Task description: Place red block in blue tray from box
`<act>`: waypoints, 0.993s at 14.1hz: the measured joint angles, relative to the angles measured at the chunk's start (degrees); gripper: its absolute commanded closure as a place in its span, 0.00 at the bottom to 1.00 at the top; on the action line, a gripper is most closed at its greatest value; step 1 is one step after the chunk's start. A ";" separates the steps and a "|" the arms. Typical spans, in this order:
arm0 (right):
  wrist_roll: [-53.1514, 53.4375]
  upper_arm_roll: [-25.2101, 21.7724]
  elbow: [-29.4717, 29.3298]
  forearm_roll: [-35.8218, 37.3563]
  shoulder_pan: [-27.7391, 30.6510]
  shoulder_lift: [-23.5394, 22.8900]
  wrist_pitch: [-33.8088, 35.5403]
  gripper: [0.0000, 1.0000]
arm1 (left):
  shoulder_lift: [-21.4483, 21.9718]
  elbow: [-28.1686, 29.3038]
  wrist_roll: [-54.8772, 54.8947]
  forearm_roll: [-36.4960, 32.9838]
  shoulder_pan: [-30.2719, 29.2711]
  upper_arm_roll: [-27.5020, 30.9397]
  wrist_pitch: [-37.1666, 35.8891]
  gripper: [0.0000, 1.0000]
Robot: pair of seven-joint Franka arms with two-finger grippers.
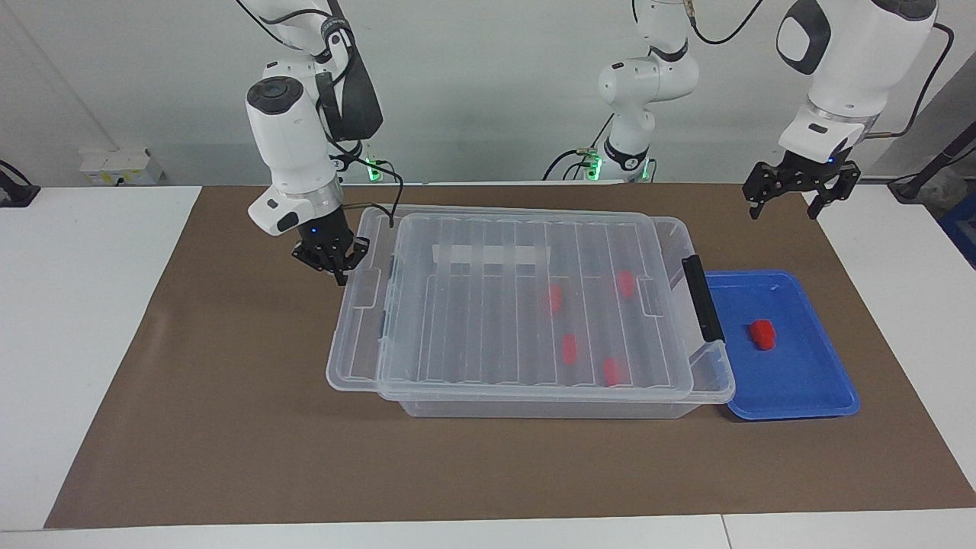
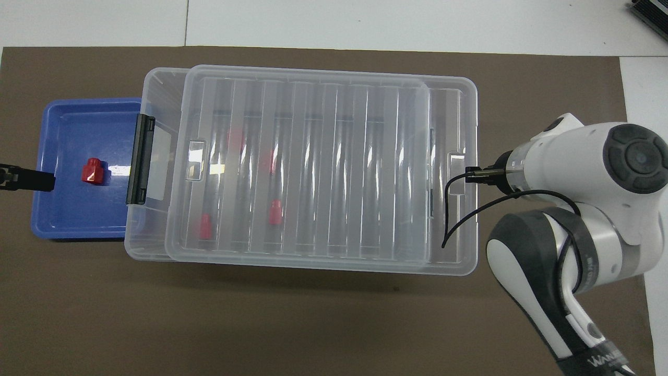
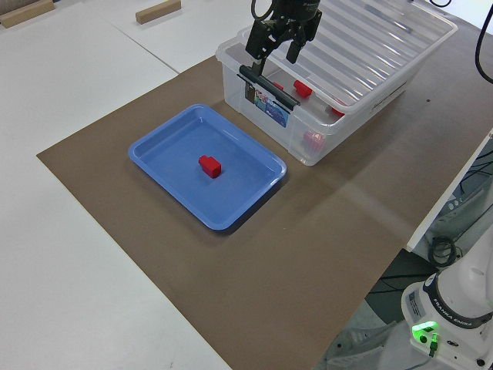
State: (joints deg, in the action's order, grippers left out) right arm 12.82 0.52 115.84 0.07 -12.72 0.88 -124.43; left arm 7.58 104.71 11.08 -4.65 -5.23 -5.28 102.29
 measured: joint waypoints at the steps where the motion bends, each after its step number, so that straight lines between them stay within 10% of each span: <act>1: 0.00 0.00 0.11 -0.01 -0.74 0.00 -0.22 1.00 | 0.01 -0.01 -0.01 0.01 1.07 -0.03 0.01 0.00; 14: 0.00 0.01 0.52 -0.02 -3.73 0.08 -0.33 1.00 | 1.18 -3.83 -7.35 5.43 6.10 0.08 -10.55 0.00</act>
State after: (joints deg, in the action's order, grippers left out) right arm 12.82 0.53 116.37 0.05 -16.45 0.96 -124.76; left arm 8.76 100.88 3.73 0.78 0.86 -5.19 91.74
